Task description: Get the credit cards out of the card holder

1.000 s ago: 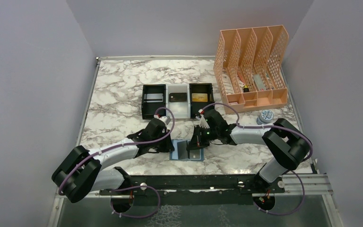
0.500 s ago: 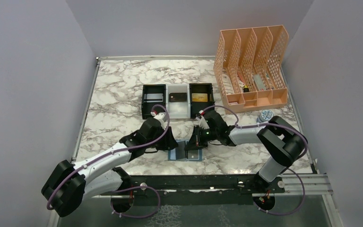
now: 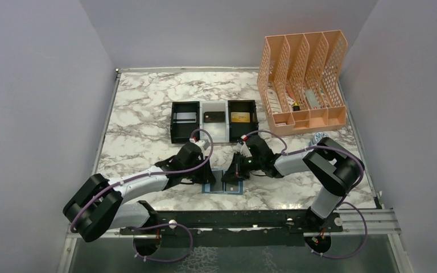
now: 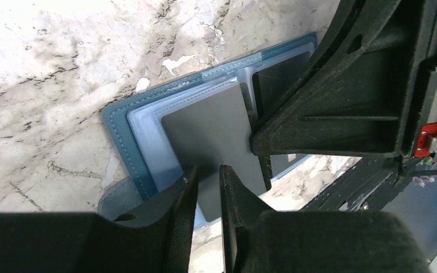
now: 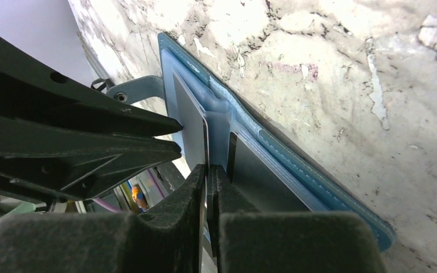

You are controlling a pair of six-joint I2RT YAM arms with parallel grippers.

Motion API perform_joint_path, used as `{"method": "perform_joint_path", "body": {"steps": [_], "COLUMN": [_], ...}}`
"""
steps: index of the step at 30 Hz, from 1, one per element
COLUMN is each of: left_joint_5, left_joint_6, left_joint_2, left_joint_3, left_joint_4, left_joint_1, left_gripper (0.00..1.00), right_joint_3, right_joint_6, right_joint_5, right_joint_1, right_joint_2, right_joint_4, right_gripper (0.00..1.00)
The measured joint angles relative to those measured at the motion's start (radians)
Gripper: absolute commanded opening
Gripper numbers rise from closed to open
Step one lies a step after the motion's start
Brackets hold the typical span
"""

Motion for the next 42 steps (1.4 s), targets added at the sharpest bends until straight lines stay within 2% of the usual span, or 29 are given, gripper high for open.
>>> {"method": "perform_joint_path", "body": {"steps": [10, 19, 20, 23, 29, 36, 42], "left_joint_5": [-0.054, -0.08, -0.08, -0.08, -0.08, -0.08, -0.08], "left_joint_6": [-0.009, -0.011, -0.011, -0.011, -0.011, -0.011, -0.012], "left_joint_2": [0.023, 0.023, 0.023, 0.023, 0.023, 0.028, 0.034], "left_joint_3": [0.0, -0.002, -0.002, -0.002, -0.002, -0.001, -0.001], "left_joint_4": [-0.003, -0.005, -0.005, -0.005, -0.005, -0.002, 0.006], "left_joint_1": [-0.006, -0.006, -0.006, -0.006, -0.006, -0.006, -0.008], "left_gripper": [0.16, 0.15, 0.15, 0.15, 0.14, 0.13, 0.13], "right_joint_3": [-0.002, -0.014, -0.018, -0.035, -0.036, -0.034, -0.03], "right_joint_6": [-0.009, -0.034, -0.034, -0.024, -0.013, -0.008, -0.036], "right_joint_5": [0.011, 0.033, 0.032, 0.029, 0.012, -0.026, -0.007], "right_joint_1": [0.0, -0.006, -0.006, -0.006, -0.006, -0.006, -0.01], "right_joint_2": [-0.017, -0.088, -0.089, -0.088, -0.059, -0.008, -0.043], "right_joint_4": [-0.031, -0.089, -0.083, -0.071, -0.032, 0.039, -0.009], "right_gripper": [0.06, 0.03, 0.05, 0.2, 0.25, 0.04, 0.01]}}
